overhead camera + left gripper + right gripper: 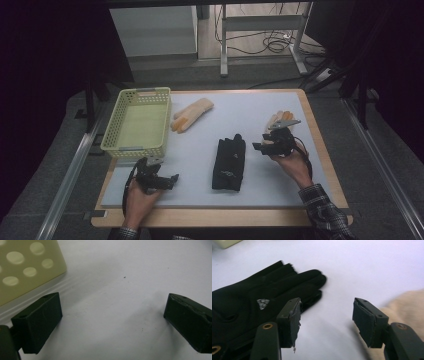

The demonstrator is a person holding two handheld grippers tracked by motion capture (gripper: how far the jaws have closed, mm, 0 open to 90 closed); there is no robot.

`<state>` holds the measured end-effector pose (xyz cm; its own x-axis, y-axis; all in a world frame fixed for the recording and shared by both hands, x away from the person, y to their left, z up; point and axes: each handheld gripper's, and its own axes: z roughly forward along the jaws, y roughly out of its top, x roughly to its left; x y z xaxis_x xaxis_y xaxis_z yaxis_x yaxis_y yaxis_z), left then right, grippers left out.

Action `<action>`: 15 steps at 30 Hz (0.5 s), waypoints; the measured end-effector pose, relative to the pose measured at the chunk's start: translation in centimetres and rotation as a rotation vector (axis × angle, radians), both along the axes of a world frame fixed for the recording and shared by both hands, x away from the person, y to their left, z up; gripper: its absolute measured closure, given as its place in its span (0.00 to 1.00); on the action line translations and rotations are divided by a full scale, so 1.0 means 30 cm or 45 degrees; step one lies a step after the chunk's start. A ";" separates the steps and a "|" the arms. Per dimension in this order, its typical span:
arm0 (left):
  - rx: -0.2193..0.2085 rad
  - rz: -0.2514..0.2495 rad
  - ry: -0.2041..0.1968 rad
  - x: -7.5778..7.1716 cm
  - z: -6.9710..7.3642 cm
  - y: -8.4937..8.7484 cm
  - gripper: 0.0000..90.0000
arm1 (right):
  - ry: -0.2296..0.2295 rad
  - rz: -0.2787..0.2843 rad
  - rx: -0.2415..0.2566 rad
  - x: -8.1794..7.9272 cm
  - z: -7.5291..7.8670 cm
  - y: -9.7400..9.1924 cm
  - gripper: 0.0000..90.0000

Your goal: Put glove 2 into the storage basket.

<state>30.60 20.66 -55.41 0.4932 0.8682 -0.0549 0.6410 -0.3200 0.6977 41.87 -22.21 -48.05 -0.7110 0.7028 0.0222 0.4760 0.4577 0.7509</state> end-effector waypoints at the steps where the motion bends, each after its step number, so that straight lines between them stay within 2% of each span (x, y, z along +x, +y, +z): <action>1: 0.000 0.000 0.000 0.000 0.000 0.000 0.02 | -0.008 -0.009 -0.009 0.007 0.003 -0.008 0.43; 3: 0.000 0.000 0.000 0.000 0.000 0.000 0.02 | -0.017 -0.023 -0.018 0.014 0.005 -0.015 0.43; 7: 0.000 -0.001 0.000 0.000 0.000 0.000 0.02 | -0.029 -0.099 -0.039 0.062 0.010 -0.063 0.46; 15: -0.002 0.000 -0.001 0.000 0.000 0.000 0.02 | -0.045 -0.222 -0.071 0.135 -0.012 -0.133 0.52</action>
